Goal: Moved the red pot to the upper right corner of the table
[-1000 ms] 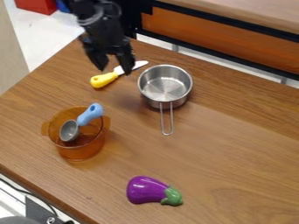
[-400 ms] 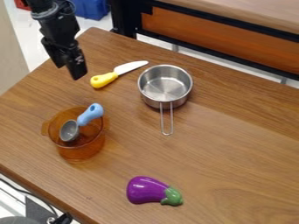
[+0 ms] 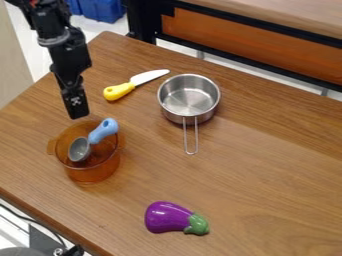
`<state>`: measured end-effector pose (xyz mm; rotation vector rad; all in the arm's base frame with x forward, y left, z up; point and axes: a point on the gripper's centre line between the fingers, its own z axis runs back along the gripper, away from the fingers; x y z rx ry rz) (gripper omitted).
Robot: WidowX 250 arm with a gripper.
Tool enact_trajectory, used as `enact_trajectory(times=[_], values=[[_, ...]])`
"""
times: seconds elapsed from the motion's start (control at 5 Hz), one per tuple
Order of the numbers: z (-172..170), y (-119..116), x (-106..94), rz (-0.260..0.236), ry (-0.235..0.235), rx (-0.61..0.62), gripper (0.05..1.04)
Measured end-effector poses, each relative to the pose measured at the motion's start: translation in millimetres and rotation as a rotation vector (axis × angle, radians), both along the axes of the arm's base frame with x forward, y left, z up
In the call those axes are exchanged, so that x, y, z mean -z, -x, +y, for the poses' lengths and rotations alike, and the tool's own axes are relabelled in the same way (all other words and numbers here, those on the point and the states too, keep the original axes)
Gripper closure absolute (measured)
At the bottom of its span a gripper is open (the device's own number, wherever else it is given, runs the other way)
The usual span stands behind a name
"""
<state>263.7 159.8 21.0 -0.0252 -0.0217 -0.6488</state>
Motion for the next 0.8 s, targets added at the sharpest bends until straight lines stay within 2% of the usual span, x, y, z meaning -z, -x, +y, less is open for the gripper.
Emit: enact_trajectory(times=[0.6,0.8], values=[[-5.4,9.4,12.1,-0.001,0.001,0.051,0.083],[-2.2,4.5,14.7,-0.044,-0.029,0.02,0.083]])
